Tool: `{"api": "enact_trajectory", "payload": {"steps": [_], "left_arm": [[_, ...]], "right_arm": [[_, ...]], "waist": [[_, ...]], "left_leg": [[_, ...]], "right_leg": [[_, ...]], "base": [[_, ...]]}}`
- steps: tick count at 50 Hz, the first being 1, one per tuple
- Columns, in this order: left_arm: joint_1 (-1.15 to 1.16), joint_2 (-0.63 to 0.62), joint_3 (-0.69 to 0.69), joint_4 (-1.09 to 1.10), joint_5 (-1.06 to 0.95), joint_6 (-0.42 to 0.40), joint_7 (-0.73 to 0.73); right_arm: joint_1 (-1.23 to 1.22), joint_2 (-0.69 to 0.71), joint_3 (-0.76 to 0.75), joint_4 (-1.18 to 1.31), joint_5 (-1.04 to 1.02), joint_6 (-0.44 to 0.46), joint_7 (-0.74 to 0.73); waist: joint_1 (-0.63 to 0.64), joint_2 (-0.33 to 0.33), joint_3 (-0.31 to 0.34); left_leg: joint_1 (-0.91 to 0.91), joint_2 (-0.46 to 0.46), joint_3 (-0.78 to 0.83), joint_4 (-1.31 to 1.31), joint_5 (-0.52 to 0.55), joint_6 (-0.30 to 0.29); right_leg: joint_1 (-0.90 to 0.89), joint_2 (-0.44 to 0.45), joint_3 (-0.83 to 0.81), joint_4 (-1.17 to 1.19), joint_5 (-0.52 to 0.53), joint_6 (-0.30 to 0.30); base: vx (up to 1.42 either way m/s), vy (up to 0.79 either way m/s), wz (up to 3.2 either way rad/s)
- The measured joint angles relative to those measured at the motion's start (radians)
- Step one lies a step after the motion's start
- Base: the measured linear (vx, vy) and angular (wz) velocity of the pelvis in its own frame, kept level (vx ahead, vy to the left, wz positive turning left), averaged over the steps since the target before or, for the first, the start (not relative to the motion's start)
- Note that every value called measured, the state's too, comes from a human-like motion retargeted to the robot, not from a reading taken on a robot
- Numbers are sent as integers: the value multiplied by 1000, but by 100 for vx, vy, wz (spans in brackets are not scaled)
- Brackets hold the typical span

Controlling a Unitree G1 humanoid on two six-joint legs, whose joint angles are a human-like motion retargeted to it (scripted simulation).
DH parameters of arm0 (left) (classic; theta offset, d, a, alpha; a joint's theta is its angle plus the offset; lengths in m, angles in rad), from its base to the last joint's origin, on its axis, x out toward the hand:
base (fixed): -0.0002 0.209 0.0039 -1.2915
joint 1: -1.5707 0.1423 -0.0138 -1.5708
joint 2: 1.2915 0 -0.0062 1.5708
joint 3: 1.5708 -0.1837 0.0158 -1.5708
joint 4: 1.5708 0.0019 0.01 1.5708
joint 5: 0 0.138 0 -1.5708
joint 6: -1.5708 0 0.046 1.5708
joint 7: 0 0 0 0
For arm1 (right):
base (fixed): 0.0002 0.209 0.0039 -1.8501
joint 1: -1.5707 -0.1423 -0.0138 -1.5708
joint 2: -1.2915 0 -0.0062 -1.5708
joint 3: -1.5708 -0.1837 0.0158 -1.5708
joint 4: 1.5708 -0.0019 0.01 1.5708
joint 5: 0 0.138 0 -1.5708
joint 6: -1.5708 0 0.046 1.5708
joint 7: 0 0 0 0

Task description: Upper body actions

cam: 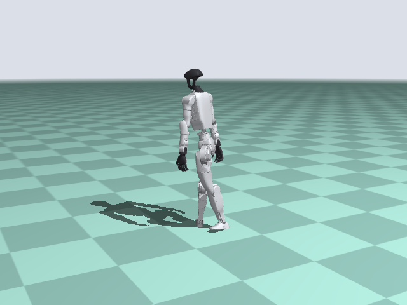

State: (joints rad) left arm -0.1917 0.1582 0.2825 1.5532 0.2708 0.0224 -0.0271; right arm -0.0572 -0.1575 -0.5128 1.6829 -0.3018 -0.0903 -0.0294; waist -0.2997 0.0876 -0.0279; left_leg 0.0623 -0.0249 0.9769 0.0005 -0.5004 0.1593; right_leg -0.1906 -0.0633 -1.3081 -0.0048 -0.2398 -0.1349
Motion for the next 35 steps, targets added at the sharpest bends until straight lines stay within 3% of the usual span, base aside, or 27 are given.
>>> {"api": "enact_trajectory", "payload": {"steps": [4, 9, 12, 14, 17, 20, 22, 27, 29, 32, 35], "left_arm": [[-49, -56, -15, -57, -30, -25, -24], [-28, -137, -89, -118, -28, -61, -47], [26, -140, -129, -134, -3, -83, -53], [53, -124, -132, -111, 20, -83, -45], [88, -91, -113, -36, 47, -60, -28], [126, -46, -85, 39, 54, -29, -22], [148, -37, -67, 68, 41, -14, -4], [196, -18, 3, 92, -12, 0, 14], [214, -30, 27, 79, -20, 0, 11], [232, -65, 42, 55, -23, -5, 13], [236, -76, 30, 40, -18, -7, 9]], "right_arm": [[85, -12, -76, 17, 62, 24, -19], [160, -12, -168, 17, 63, 66, -51], [148, -1, -183, 17, 30, 81, -38], [110, 9, -159, 17, 10, 75, -14], [47, 40, -73, -15, -16, 57, 32], [3, 97, 78, -128, -63, 46, 107], [-24, 128, 166, -225, -156, 26, 164], [-85, 165, 387, -418, -378, -59, 223], [-95, 163, 462, -457, -430, -88, 197], [-90, 147, 535, -470, -501, -104, 154], [-75, 136, 554, -416, -535, -91, 128]], "waist": [[-14, 47, -27], [98, 91, -113], [126, 91, -161], [133, 60, -167], [161, -37, -154], [240, -125, -90], [270, -153, -74], [356, -177, 0], [375, -165, 19], [383, -152, 25], [429, -141, 49]], "left_leg": [[25, 9, -16, 2, -14, -31], [60, 9, -6, -15, 3, -75], [73, 24, -22, 23, 63, -69], [88, 21, -18, 79, 131, -29], [99, 0, -46, 242, 190, 99], [41, 35, -196, 516, 215, 102], [-105, -11, -347, 584, 272, 102], [-140, 124, -346, 556, 266, 102], [-217, 87, -517, 481, 351, 102], [-313, -84, -906, 292, 576, 93], [-295, -145, -1196, 173, 703, 4]], "right_leg": [[18, -5, 11, 21, 11, 7], [15, -18, 54, 88, -37, 60], [2, -23, 114, 102, -61, 70], [9, -39, 155, 94, -62, 68], [33, -97, 265, 79, -53, 59], [94, -76, 416, 46, -55, 23], [75, -109, 471, 40, -15, 17], [103, -34, 628, 37, -3, -28], [101, -15, 664, 29, 28, -37], [85, -35, 699, 9, 94, -20], [115, -4, 756, -4, 122, -11]], "base": [[-1, -11, 42], [8, -15, -33], [7, -19, -46], [0, -20, -91], [8, -18, -176], [11, -33, -261], [-12, -15, -190], [8, -30, -227], [-7, -6, -184], [-3, 21, -138], [20, 3, -173]]}}
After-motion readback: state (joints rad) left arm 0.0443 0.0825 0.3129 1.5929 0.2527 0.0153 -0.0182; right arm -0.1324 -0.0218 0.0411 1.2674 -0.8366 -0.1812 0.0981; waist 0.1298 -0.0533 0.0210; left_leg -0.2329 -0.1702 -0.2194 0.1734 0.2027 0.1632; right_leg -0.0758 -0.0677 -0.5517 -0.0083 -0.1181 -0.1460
